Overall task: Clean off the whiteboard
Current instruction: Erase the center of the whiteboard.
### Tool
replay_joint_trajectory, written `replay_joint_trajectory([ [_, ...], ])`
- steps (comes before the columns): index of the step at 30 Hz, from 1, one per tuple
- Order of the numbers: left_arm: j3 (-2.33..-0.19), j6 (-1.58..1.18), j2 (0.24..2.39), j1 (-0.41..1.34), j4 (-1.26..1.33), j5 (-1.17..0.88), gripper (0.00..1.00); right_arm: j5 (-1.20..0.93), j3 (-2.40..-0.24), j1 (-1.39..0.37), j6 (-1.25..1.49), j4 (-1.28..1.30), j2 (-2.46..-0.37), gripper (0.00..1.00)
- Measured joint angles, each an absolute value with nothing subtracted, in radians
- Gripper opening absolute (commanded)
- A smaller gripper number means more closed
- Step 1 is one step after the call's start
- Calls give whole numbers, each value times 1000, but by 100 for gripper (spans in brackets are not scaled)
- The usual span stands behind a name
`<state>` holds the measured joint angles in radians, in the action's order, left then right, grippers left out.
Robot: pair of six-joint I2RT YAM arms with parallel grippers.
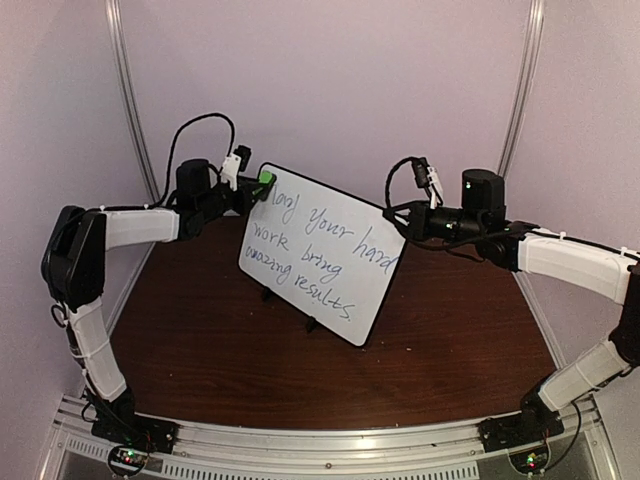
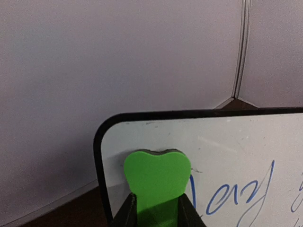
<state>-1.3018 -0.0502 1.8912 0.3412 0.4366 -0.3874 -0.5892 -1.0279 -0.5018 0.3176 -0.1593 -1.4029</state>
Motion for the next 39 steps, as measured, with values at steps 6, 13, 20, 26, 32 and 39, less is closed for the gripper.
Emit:
replay_joint_trajectory([
  [6, -1396, -31, 1896, 365, 363, -372, 17, -597, -1028, -502, 310, -158, -1403, 0],
  [13, -1282, -27, 1874, 366, 370, -359, 17, -588, -1039, -502, 319, -144, -1407, 0],
  [20, -1224, -27, 1872, 366, 346, -352, 17, -574, -1043, -502, 340, -132, -1410, 0],
  [26, -1332, -25, 1887, 367, 224, -352, 18, -570, -1045, -502, 340, -129, -1415, 0],
  [32, -1469, -24, 1906, 373, 164, -351, 17, -579, -1048, -505, 321, -128, -1416, 0],
  [39, -1361, -25, 1880, 392, 207, -331, 17, -574, -1056, -506, 321, -116, -1419, 0],
])
